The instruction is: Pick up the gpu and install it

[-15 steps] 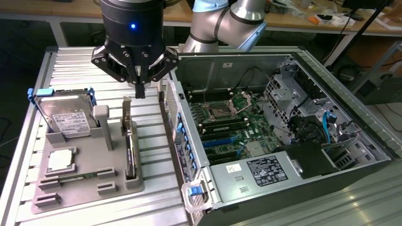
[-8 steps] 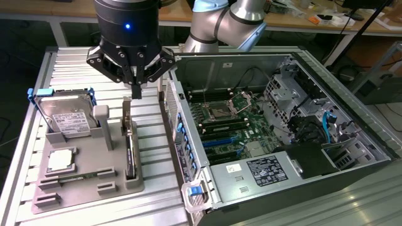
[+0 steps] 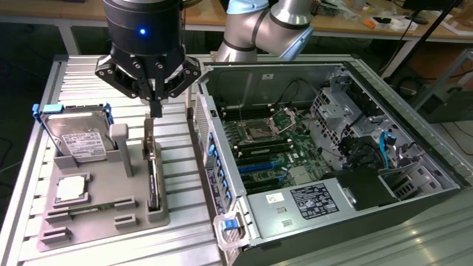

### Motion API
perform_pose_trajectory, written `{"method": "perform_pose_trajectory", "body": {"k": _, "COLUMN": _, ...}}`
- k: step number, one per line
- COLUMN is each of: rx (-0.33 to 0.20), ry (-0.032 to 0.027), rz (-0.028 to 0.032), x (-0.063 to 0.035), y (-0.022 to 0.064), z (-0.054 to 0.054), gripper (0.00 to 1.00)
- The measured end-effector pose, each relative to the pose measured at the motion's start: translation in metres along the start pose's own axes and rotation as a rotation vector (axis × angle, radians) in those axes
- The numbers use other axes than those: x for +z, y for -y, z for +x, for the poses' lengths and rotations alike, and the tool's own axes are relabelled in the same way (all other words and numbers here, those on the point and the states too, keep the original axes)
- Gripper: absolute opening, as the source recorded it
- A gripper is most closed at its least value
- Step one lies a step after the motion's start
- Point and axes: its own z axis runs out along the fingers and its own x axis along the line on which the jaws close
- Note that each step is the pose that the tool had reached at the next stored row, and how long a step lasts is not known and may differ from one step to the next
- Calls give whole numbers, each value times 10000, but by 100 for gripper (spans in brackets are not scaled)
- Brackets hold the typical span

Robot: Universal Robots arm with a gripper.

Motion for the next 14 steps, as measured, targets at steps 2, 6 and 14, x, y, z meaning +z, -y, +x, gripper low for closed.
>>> {"method": "perform_pose_trajectory", "body": {"k": 2, "rx": -1, "ry": 1, "rz": -1, "x": 0, "y": 6, "z": 13, "gripper": 11}}
{"method": "perform_pose_trajectory", "body": {"k": 6, "rx": 0, "ry": 1, "rz": -1, "x": -1, "y": 18, "z": 39, "gripper": 11}}
{"method": "perform_pose_trajectory", "body": {"k": 14, "rx": -1, "ry": 0, "rz": 0, "x": -5, "y": 59, "z": 115, "gripper": 11}}
